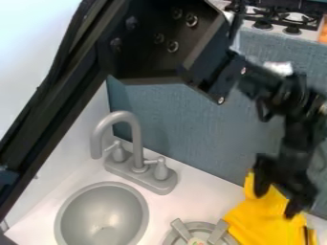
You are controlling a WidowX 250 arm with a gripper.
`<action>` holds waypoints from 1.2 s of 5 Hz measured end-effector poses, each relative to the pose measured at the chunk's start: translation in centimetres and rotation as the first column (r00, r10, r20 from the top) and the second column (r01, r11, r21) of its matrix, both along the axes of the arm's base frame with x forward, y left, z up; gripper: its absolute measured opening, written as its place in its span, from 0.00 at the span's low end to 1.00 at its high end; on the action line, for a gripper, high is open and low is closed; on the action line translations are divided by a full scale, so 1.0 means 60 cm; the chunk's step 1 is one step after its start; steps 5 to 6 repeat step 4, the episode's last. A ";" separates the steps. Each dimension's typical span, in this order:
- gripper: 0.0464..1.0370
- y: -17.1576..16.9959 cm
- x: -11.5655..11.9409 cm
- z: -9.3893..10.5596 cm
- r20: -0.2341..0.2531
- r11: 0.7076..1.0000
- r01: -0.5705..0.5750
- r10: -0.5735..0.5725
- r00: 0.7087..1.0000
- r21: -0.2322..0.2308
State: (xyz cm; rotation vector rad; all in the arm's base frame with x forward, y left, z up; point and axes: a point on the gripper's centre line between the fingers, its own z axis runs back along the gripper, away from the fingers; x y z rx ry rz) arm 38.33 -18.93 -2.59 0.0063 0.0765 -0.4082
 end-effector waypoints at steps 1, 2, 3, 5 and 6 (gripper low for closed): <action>0.96 0.018 -0.035 0.018 -0.111 0.995 -0.034 0.044 0.993 0.095; 0.96 0.042 -0.101 0.047 -0.188 0.981 -0.132 0.158 0.969 0.145; 0.96 0.087 -0.185 0.053 -0.222 0.954 -0.214 0.260 0.940 0.211; 0.96 0.130 -0.237 0.073 -0.154 0.942 -0.270 0.302 0.941 0.199; 0.96 0.130 -0.237 0.073 -0.154 0.942 -0.270 0.302 0.941 0.199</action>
